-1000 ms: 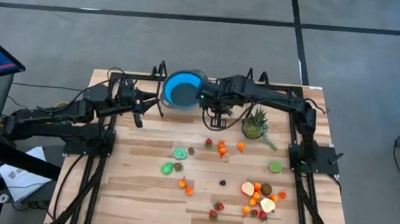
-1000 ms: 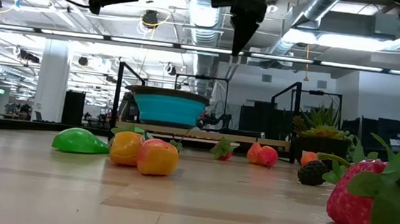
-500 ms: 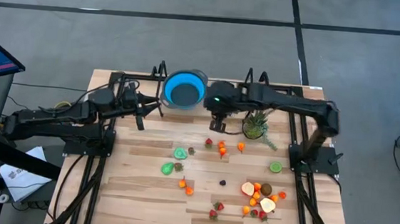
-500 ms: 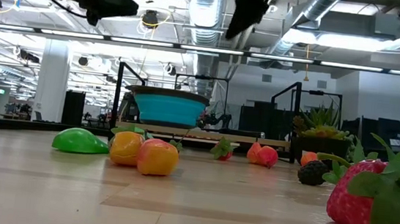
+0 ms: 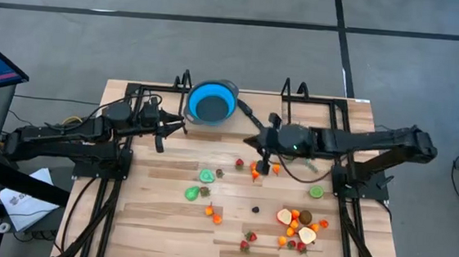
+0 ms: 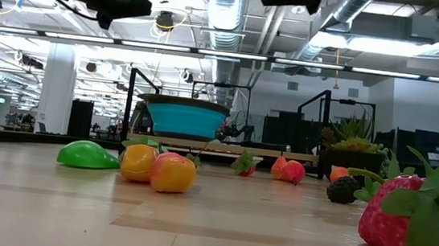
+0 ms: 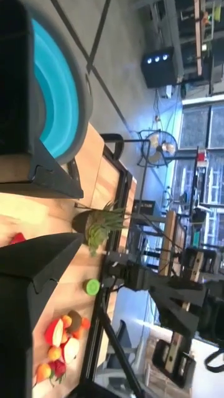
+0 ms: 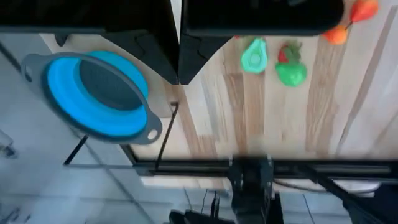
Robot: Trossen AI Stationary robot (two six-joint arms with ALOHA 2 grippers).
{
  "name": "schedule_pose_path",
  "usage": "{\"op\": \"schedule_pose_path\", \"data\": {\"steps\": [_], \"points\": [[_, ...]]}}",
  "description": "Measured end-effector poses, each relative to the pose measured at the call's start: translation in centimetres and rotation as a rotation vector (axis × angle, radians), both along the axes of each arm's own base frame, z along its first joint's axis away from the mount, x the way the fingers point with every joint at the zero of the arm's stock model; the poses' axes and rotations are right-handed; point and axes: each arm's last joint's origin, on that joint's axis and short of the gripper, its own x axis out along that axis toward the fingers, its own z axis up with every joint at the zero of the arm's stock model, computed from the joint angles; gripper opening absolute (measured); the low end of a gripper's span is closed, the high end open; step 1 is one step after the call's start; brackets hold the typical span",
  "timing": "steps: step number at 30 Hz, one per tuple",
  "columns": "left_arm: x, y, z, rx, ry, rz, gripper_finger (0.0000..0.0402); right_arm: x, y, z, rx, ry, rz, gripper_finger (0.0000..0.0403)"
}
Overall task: Pick & Place Fruit
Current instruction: Put the pear into the basket
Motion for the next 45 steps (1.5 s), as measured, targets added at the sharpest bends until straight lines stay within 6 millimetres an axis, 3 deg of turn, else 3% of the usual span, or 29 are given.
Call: {"op": "schedule_pose_path", "data": {"steps": [8, 18, 45], "points": [[0.1, -0.2, 0.0, -0.003, -0.003, -0.065, 0.0092, -1.6, 2.8, -2.6, 0.091, -0.033, -0.105, 0.0000], [0.1, -0.2, 0.1, -0.003, -0.008, -0.065, 0.0092, -2.7, 5.5, -4.4, 0.177, 0.057, -0.170, 0.0000], [0.1, -0.2, 0.1, -0.002, -0.010, -0.065, 0.0092, -2.7, 4.7, -4.7, 0.158, 0.096, -0.188, 0.0000]]}}
